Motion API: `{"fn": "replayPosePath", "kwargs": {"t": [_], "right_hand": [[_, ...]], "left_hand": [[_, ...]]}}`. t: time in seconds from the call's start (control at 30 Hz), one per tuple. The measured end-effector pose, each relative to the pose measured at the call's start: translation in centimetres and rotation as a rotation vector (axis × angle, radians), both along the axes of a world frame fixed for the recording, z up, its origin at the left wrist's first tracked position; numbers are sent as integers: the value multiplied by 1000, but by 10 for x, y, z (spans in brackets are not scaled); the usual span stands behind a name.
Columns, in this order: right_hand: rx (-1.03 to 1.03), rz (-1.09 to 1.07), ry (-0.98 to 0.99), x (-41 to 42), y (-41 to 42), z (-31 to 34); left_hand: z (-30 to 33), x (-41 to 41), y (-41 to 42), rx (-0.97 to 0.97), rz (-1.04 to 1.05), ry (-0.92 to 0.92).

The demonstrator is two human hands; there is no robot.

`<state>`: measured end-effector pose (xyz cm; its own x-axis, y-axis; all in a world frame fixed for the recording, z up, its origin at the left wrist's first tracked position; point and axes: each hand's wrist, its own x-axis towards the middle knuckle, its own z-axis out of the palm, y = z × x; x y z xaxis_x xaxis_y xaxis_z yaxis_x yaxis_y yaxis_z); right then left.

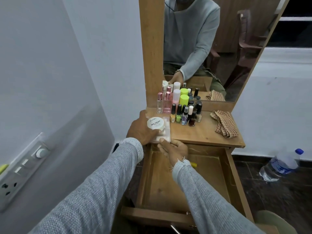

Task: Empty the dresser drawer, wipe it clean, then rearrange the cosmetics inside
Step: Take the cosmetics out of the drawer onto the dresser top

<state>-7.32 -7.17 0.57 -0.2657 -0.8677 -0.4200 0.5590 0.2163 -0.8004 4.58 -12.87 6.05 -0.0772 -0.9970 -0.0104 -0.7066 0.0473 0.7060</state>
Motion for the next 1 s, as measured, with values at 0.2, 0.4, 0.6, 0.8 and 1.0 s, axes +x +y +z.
{"fn": "replayPosePath", "kwargs": {"t": [0.2,0.4,0.6,0.8,1.0], "right_hand": [[-40,113,296,-12,0,-5],[-38,135,979,-19,-13,-7],[-84,174,1440,-26,-14,4],[-148,222,1478,-26,-17,-1],[-177,221,1397,-26,-23,2]], "left_hand": [[-8,0,-2,-2,14,-7],[-10,1,-7,-9,17,10],[-18,15,0,12,-83,169],[-24,29,-9,33,-112,182],[-24,31,-19,39,-126,181]]}}
